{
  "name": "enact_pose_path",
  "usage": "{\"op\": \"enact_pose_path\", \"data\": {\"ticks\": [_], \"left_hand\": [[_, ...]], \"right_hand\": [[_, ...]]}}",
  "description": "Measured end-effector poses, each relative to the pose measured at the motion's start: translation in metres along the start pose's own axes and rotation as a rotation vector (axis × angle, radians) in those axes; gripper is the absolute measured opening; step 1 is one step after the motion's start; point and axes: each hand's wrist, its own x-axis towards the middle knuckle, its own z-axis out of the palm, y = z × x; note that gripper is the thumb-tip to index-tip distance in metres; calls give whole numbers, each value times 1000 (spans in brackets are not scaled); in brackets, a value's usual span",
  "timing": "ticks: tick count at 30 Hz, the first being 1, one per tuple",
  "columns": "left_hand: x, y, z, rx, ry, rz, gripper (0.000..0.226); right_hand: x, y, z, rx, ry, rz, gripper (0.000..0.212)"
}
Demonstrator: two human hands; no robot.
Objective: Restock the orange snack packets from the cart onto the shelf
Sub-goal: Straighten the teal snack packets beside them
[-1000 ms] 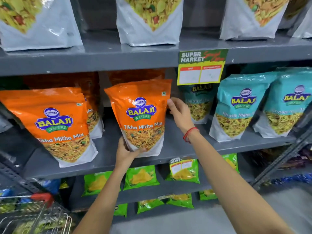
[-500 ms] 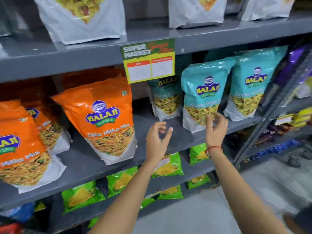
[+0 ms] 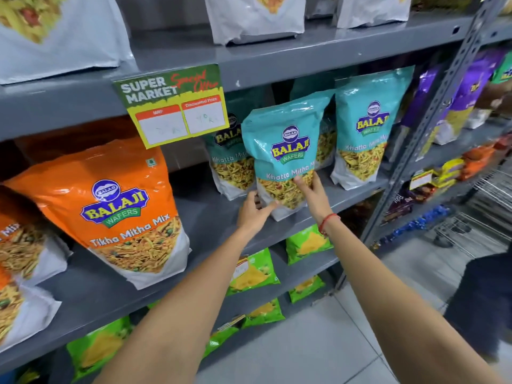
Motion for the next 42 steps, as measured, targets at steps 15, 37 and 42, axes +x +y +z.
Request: {"op": "enact_pose_path", "data": {"ticks": [15,37,42], "left_hand": [[-39,21,-74,-240,217,195,59],[-106,85,-19,36,688,605,53],[-85,72,49,105,279,637,35]], "right_hand": [[-35,3,39,-94,-72,-5,106],[-20,8,-15,-169,-20,-28,100],[-2,17,-79,-148,209,9,84]]}}
